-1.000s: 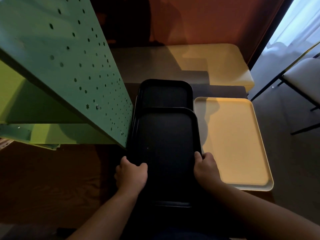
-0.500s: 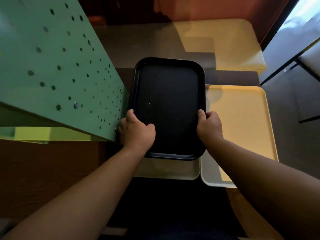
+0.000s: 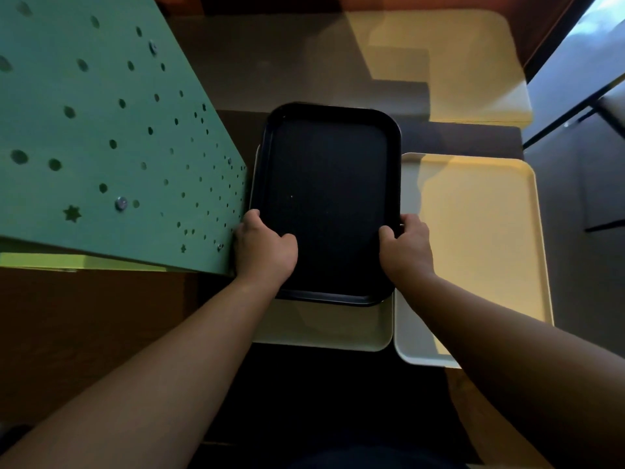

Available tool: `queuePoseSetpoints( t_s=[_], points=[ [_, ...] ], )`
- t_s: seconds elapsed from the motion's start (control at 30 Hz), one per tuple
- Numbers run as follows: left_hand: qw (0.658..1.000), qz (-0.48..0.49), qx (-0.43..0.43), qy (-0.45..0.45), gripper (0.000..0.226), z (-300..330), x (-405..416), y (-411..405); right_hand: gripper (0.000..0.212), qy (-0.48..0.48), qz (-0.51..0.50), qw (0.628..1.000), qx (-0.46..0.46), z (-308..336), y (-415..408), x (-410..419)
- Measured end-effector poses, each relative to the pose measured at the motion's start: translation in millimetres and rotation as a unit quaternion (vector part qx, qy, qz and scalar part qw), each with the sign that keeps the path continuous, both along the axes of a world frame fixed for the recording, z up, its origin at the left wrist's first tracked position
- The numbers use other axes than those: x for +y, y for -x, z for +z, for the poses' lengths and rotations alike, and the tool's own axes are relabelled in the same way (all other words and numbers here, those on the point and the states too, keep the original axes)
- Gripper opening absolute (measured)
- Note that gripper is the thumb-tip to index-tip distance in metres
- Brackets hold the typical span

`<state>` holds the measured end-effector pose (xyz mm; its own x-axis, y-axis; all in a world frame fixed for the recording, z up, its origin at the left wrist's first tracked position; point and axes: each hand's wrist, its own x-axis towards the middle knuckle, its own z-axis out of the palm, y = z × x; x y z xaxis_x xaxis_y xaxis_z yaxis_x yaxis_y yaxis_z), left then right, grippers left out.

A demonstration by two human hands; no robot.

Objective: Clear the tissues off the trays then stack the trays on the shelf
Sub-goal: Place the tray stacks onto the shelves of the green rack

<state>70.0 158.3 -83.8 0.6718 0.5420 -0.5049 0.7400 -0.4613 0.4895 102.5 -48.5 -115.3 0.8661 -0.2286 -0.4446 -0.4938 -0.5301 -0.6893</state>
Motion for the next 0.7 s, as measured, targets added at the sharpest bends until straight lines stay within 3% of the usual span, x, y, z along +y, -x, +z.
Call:
queuePoseSetpoints(
  t_s=[0.37, 0.47, 0.7],
  points=[
    [0.999, 0.002, 0.05, 0.017, 0.075, 4, 2, -17, 0.033, -0.016, -0.016, 0.994, 0.107, 18, -10, 2],
    [0.998, 0.017, 0.056, 0.027, 0.076, 5, 1, -18, 0.025, -0.06, -0.043, 0.988, 0.135, 23, -18, 1],
    [0.989, 0.078, 0.023, 0.121, 0.07, 7, 9, -21, 0.028, -0.165, -0.095, 0.968, 0.166, 29, -19, -12]
  ],
)
